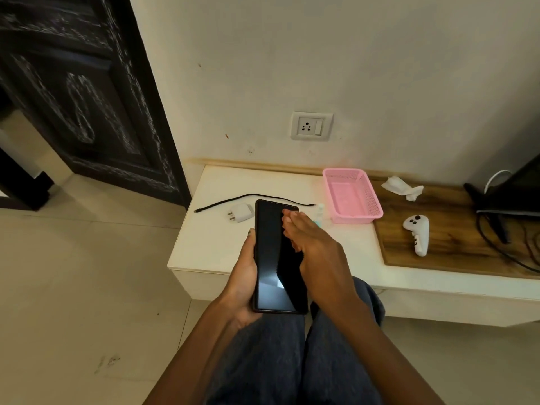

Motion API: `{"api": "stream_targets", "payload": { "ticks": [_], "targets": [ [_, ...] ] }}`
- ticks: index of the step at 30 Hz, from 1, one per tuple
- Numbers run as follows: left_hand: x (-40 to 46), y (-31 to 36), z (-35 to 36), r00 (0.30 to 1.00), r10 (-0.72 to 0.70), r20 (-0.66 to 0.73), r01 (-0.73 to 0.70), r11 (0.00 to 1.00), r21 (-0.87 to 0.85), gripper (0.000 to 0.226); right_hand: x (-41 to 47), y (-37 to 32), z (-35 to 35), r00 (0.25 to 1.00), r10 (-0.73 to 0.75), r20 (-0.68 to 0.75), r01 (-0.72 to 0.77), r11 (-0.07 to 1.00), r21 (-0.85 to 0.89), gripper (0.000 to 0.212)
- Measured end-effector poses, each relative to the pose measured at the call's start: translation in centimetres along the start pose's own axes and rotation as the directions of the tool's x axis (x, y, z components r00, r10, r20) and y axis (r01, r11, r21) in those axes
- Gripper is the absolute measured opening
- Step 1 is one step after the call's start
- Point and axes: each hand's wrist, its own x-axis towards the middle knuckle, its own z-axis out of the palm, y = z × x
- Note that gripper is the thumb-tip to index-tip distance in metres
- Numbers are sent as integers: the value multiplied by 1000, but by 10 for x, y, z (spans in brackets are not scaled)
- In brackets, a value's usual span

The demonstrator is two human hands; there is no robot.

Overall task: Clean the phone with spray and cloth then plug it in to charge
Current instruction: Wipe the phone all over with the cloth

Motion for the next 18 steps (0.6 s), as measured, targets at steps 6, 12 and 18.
{"api": "stream_targets", "payload": {
  "ticks": [6, 12, 18],
  "targets": [
    [4, 0, -15, 998, 30, -62, -31, 999, -16, 62, -39, -23, 5, 987, -152, -41, 149, 986, -79, 40],
    [6, 1, -20, 998, 16, -64, -18, 999, -43, 70, -64, -32, 4, 966, -259, 6, 258, 962, -94, 28],
    [7, 1, -17, 998, 58, 23, -54, 984, -172, 63, -80, -36, 5, 964, -265, 26, 266, 951, -155, 69]
  ]
}}
